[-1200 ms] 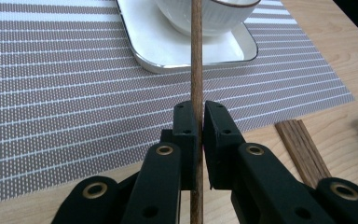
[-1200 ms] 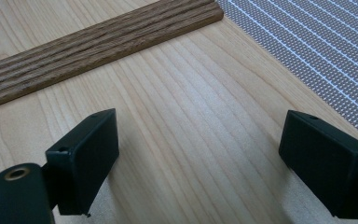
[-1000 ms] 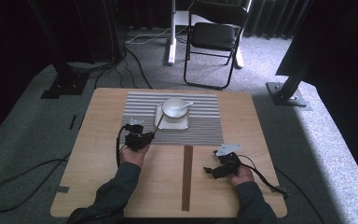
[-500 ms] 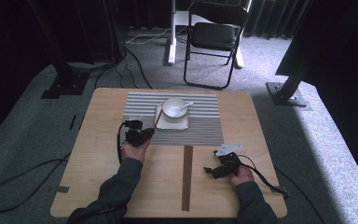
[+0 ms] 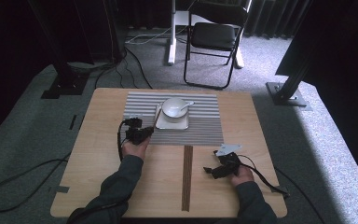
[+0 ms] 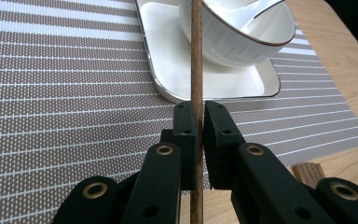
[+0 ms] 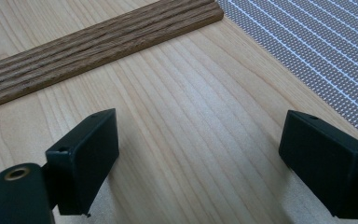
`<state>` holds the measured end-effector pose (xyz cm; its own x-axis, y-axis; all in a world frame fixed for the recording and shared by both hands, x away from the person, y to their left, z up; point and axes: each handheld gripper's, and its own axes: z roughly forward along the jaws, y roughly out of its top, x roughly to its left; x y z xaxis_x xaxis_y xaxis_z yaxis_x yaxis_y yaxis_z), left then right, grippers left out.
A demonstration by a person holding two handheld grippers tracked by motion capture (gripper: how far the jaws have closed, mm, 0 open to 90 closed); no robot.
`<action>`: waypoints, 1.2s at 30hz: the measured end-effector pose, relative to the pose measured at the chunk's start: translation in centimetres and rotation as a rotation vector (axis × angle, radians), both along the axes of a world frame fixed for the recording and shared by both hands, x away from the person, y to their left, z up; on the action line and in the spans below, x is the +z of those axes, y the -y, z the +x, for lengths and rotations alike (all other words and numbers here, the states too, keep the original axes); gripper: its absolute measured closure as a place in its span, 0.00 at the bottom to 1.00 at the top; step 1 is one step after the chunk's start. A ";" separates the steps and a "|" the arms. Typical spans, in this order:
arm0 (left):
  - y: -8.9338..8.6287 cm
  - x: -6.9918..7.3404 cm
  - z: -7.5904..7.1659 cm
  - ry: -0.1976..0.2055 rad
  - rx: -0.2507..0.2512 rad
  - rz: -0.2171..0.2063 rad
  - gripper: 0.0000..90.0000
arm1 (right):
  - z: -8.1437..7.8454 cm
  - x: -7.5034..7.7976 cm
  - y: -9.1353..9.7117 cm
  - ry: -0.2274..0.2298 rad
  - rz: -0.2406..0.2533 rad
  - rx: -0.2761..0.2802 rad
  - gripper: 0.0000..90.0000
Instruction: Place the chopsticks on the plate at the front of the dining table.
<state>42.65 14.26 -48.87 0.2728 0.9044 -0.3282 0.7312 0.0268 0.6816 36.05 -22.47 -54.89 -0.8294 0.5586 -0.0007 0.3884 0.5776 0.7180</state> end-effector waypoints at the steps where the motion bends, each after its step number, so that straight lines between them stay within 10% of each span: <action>1: 0.0 -0.1 0.1 -0.004 0.001 0.000 0.94 | 0.0 0.0 0.0 0.000 0.000 0.000 0.13; 36: 0.4 -0.6 2.4 -0.052 0.013 -0.020 0.94 | 0.0 0.0 0.0 0.000 0.000 0.000 0.13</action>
<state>45.06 13.87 -49.47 0.2434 0.9006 -0.3601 0.7650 0.0499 0.6421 36.05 -22.47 -54.89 -0.8292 0.5590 -0.0007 0.3885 0.5773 0.7182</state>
